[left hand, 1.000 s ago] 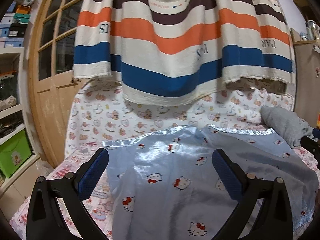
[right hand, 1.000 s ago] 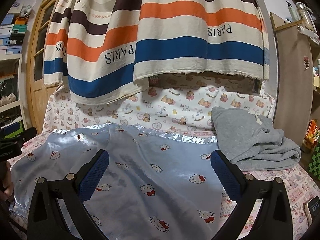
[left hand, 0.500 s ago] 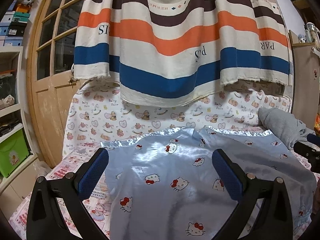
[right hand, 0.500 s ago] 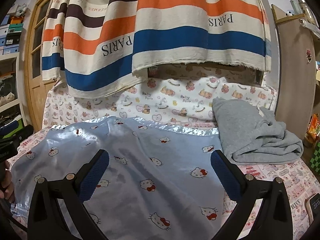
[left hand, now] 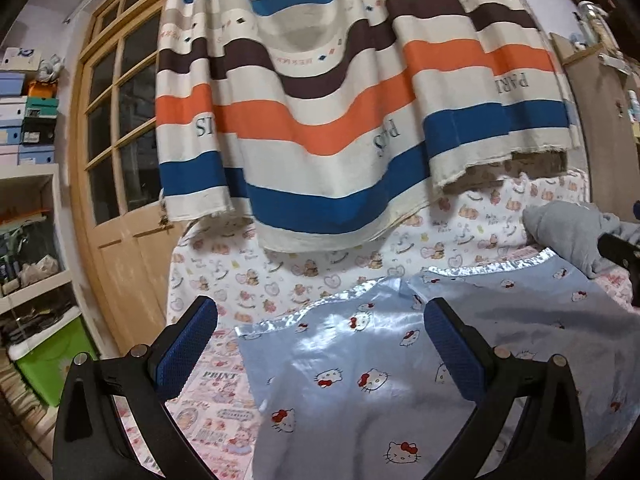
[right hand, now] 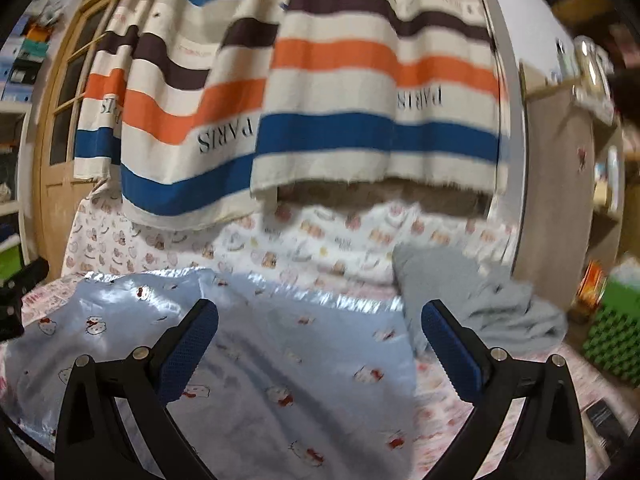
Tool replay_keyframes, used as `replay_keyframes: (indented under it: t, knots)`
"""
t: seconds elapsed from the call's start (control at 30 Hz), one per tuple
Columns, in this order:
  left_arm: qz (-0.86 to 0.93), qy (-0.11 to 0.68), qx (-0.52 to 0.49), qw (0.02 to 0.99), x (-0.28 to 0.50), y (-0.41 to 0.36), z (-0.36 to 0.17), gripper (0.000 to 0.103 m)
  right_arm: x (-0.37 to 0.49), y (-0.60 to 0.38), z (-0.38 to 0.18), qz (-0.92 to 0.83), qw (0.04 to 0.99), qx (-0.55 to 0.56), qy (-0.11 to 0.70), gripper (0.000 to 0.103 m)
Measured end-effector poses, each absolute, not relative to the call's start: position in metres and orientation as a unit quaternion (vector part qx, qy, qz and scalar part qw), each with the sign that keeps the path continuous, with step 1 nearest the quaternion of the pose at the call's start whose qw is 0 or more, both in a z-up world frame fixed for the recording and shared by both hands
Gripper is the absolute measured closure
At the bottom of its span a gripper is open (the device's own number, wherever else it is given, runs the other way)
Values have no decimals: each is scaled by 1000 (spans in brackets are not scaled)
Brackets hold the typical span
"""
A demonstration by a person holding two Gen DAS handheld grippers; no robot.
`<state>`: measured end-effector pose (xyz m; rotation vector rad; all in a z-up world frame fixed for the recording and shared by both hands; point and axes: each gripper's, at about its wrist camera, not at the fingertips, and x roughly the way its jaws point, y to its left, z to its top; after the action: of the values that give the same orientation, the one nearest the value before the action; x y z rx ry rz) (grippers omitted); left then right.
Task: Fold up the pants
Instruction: 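Grasp the waistband edge of the blue pants with both tools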
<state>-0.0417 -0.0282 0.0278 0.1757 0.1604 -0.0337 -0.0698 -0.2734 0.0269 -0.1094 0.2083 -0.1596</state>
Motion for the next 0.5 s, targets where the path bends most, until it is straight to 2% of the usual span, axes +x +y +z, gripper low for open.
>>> replay_keyframes:
  t: [0.2, 0.5]
  knots:
    - [-27, 53, 46, 997, -50, -11, 51, 0, -86, -262, 47, -55, 996, -55, 52, 1]
    - [-17, 7, -8, 1000, -36, 36, 104, 0, -66, -261, 81, -61, 995, -44, 71, 1]
